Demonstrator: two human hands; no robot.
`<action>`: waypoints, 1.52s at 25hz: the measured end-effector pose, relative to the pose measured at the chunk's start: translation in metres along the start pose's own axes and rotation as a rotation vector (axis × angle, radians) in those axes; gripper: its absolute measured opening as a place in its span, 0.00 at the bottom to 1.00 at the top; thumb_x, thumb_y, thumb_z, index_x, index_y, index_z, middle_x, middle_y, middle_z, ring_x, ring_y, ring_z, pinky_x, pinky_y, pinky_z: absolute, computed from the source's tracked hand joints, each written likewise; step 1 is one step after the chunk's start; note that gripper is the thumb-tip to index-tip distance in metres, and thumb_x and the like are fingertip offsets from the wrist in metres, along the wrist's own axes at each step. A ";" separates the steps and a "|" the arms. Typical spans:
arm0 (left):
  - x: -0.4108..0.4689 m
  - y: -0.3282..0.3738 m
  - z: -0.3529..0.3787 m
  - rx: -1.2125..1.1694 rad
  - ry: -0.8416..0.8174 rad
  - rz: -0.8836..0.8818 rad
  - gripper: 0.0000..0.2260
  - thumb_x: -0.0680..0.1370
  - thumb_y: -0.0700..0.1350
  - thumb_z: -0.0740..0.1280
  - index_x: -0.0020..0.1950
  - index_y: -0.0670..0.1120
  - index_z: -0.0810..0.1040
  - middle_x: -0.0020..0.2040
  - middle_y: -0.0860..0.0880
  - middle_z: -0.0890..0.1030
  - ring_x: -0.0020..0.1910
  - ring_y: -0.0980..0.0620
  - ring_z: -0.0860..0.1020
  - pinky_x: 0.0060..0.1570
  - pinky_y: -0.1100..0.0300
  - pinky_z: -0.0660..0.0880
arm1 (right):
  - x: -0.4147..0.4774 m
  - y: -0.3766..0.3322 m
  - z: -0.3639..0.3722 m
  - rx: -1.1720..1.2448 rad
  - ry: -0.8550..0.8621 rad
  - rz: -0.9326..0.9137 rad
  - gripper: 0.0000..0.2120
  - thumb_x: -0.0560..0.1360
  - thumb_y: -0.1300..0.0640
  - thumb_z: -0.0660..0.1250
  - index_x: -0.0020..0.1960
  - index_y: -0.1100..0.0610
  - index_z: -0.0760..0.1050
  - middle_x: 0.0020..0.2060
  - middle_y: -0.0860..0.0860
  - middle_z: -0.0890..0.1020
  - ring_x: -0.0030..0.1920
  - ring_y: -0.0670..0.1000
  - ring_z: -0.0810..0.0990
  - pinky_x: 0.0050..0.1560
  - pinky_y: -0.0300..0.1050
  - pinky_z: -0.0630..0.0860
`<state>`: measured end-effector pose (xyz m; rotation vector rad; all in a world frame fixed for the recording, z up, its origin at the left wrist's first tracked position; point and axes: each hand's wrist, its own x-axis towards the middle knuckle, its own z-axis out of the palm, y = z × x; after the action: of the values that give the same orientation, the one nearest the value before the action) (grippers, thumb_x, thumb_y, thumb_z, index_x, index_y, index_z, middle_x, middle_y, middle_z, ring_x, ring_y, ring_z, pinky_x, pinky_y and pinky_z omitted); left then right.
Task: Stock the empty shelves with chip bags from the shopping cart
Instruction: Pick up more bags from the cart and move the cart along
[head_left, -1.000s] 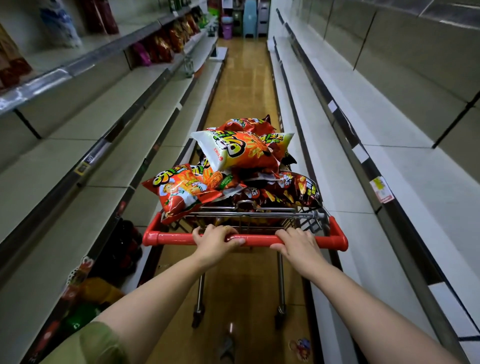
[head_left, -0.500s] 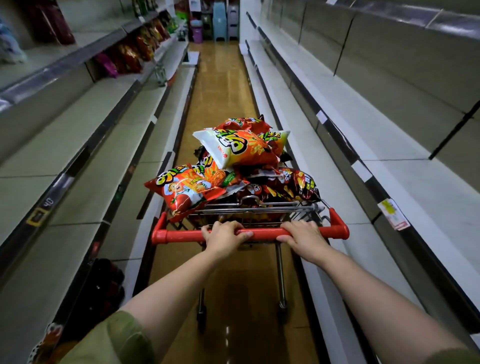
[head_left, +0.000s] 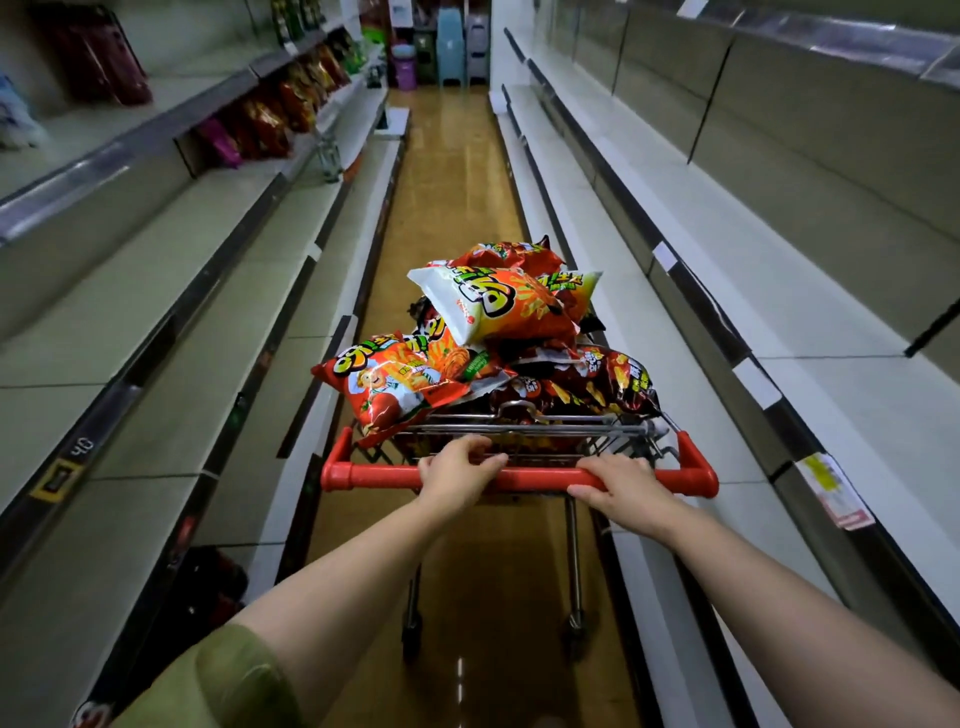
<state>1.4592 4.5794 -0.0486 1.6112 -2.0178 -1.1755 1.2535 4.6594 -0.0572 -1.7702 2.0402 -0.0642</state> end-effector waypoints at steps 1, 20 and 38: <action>0.003 0.002 -0.008 -0.149 0.101 -0.005 0.13 0.79 0.49 0.64 0.62 0.47 0.75 0.59 0.50 0.77 0.61 0.52 0.72 0.67 0.49 0.67 | 0.002 0.000 -0.005 0.013 -0.027 0.001 0.23 0.78 0.41 0.57 0.69 0.49 0.67 0.60 0.48 0.74 0.63 0.49 0.70 0.69 0.51 0.63; 0.103 -0.036 -0.082 -0.402 0.407 -0.540 0.46 0.65 0.57 0.77 0.71 0.36 0.58 0.66 0.38 0.70 0.64 0.38 0.71 0.61 0.44 0.72 | 0.076 -0.111 -0.146 0.349 0.711 -0.507 0.10 0.76 0.63 0.64 0.56 0.64 0.78 0.51 0.56 0.82 0.53 0.52 0.79 0.56 0.39 0.71; 0.102 0.071 -0.199 -0.714 0.056 0.317 0.39 0.52 0.57 0.80 0.60 0.51 0.71 0.54 0.49 0.82 0.52 0.50 0.82 0.53 0.53 0.79 | 0.150 -0.185 -0.196 0.902 0.284 -0.219 0.36 0.69 0.42 0.71 0.70 0.53 0.60 0.60 0.50 0.75 0.58 0.50 0.76 0.62 0.50 0.74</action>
<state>1.5126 4.4086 0.1023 0.9249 -1.4793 -1.4660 1.3443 4.4351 0.1338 -1.4014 1.5529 -1.1562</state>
